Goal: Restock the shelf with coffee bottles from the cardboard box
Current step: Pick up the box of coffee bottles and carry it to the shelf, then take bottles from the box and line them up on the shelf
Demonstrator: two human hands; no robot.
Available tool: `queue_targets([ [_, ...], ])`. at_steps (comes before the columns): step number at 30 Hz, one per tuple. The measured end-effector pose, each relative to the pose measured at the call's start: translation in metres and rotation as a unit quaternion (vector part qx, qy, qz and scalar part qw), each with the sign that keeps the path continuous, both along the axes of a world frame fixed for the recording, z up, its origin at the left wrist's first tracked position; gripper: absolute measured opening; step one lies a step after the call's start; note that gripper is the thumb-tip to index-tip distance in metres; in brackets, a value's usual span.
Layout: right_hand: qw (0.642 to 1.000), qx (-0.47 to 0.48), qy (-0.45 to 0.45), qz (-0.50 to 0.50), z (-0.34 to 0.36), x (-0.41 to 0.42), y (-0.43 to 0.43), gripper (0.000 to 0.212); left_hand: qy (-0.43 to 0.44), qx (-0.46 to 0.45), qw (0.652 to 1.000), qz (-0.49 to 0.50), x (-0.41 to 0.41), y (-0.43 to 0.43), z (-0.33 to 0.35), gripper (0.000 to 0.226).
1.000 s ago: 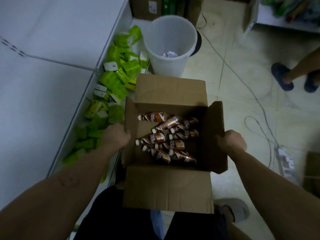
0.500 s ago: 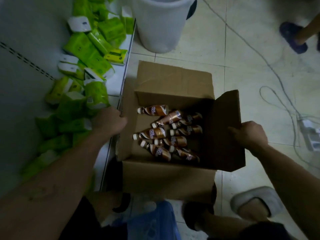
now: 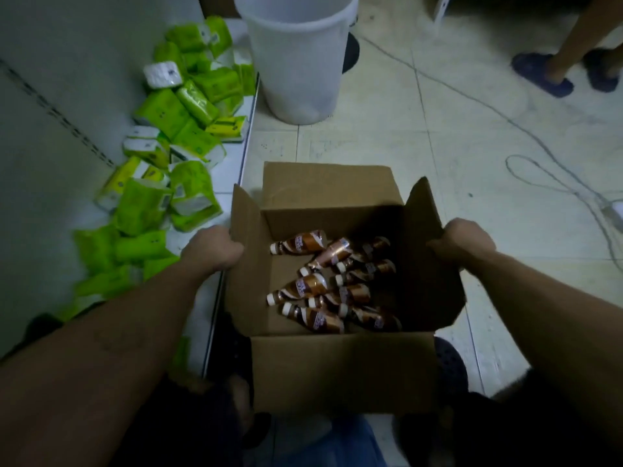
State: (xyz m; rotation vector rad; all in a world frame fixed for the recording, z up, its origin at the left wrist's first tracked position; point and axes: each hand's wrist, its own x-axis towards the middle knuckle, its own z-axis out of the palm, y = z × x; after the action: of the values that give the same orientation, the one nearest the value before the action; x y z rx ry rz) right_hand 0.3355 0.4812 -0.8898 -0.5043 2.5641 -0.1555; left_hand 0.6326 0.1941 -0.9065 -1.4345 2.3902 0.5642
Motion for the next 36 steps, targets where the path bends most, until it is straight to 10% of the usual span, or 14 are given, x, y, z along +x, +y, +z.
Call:
queue_targets([
  [11, 0.998, -0.047, -0.001, -0.043, -0.012, -0.012, 0.004, 0.039, 0.006, -0.02, 0.999, 0.033, 0.028, -0.031, -0.021, 0.05],
  [16, 0.982, -0.002, 0.187, -0.027, -0.004, -0.029, 0.005, 0.046, 0.014, -0.105, 0.985, 0.137, 0.042, -0.033, -0.011, 0.046],
  [20, 0.95, 0.116, 0.257, 0.134, -0.001, -0.012, -0.007, 0.062, 0.104, -0.126, 0.986, 0.037, -0.002, -0.015, 0.019, 0.041],
  [29, 0.978, 0.111, -0.079, 0.16, -0.036, 0.09, -0.027, 0.043, -0.001, 0.085, 0.987, -0.133, -0.052, 0.067, -0.021, 0.023],
  [36, 0.966, 0.117, -0.17, 0.155, -0.102, 0.092, -0.019, 0.046, -0.027, 0.149, 0.983, -0.1, -0.065, 0.054, -0.077, 0.026],
])
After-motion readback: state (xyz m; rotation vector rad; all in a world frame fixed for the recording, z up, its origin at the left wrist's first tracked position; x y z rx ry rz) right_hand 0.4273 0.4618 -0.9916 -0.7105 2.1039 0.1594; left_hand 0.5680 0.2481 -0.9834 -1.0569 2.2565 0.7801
